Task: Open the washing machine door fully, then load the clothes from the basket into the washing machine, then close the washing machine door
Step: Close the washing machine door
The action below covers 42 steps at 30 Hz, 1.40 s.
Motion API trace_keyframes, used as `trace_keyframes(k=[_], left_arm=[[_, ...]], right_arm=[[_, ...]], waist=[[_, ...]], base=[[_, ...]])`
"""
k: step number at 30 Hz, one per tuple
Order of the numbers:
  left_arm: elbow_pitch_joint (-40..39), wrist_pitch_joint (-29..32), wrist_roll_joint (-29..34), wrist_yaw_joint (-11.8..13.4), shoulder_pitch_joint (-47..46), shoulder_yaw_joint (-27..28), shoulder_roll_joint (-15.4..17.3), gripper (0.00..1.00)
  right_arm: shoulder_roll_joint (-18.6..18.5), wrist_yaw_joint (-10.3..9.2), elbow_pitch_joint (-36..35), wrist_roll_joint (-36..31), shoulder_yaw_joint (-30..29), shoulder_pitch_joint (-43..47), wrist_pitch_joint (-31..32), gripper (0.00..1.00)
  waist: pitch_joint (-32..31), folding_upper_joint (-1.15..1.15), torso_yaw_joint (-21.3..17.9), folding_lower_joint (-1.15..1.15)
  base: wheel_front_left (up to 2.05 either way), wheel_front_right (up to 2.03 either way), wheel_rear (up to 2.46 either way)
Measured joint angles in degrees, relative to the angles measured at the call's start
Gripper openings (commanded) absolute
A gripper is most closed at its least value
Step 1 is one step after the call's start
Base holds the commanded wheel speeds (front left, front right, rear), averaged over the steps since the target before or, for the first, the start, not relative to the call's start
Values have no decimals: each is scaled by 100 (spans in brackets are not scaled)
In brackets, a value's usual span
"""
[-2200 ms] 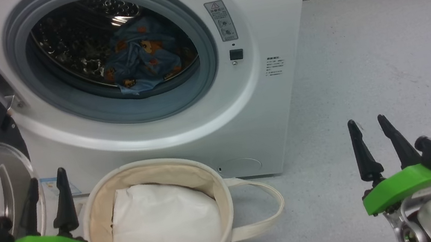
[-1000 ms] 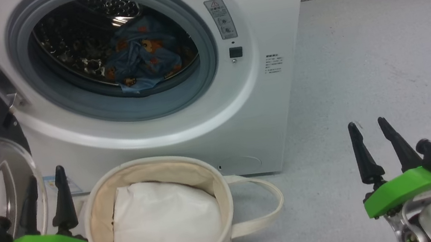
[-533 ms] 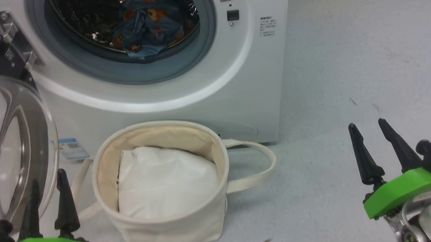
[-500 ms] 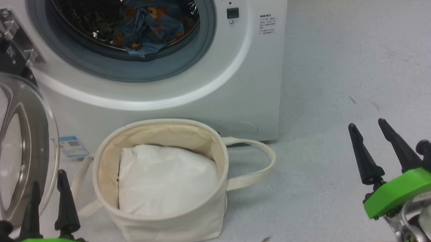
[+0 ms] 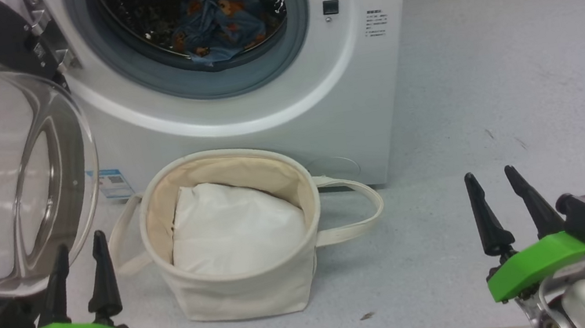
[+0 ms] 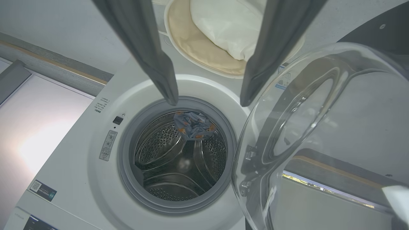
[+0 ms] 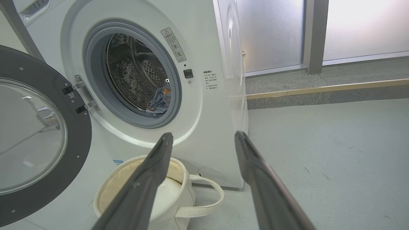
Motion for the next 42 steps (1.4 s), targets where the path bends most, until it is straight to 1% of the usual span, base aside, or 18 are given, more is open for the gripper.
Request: trace_keyframes(k=[4,6,8,10,15,22,23,30,37,42], left_arm=[[8,0,126,4,0,73,-73,100],[10,0,368,14,1,210,-97,100],[42,0,485,11,4,279,-141,100],[73,0,704,62,35,357,-196,100],[18,0,972,59,138,567,-311,100],[-57,0,1121,42,251,760,-437,100],[-57,0,1143,7,265,769,-442,100],[-56,0,1215,5,315,813,-439,100],[-124,0,1214,1,360,848,-433,100],[-245,0,1205,1,425,898,-432,100]], right_arm=[[0,0,14,40,35,1,0,100],[-1,0,15,48,55,2,0,100],[0,0,15,48,103,4,0,100],[0,0,15,51,156,11,0,100],[-1,0,19,109,218,86,0,100],[0,0,52,151,268,96,0,100],[0,0,52,151,275,95,1,100],[3,0,49,152,345,93,1,100],[12,0,47,166,424,81,0,100],[13,0,65,207,579,18,1,100]], waist=[[-26,0,127,0],[-46,0,207,0],[-68,0,295,0],[-88,0,398,0],[-136,0,718,0],[-211,0,1303,0],[-222,0,1395,0],[-287,0,2027,0],[-284,0,2542,-1],[-188,0,2623,0]], base=[[0,0,0],[0,0,0],[0,0,0],[0,0,0],[0,0,0],[0,0,0],[0,0,0],[0,0,0],[0,0,0],[0,0,0]])
